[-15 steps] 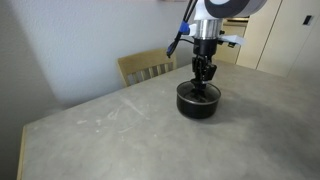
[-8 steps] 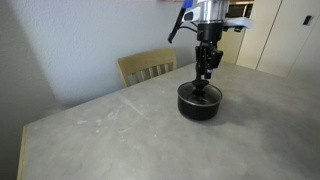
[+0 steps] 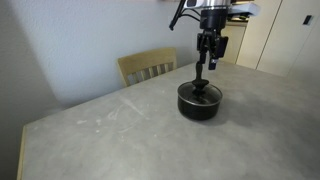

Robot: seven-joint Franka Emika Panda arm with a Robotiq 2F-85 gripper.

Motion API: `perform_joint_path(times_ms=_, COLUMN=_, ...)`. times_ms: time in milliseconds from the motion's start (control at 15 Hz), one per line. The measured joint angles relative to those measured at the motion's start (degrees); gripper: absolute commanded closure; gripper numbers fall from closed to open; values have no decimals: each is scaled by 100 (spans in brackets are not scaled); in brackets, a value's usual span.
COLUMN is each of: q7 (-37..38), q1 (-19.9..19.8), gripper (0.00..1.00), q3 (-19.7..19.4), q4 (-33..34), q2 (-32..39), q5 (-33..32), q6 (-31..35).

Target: Remove the glass lid from the black pot

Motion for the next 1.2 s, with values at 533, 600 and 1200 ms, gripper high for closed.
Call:
perform_joint_path(times_ms=533, q7=-12, q1=22, gripper=0, q3=6, q4=41, q2=541, q5=-1, q6=219)
perform_joint_path(times_ms=600, q7=-14, q1=36, gripper=0, q3=13, q4=92, q2=633, q5=-6, q6=248)
perform_joint_path(times_ms=1200, q7=-14, q1=124, gripper=40, q3=30, q4=617, q2=1180, q5=-322, q6=301)
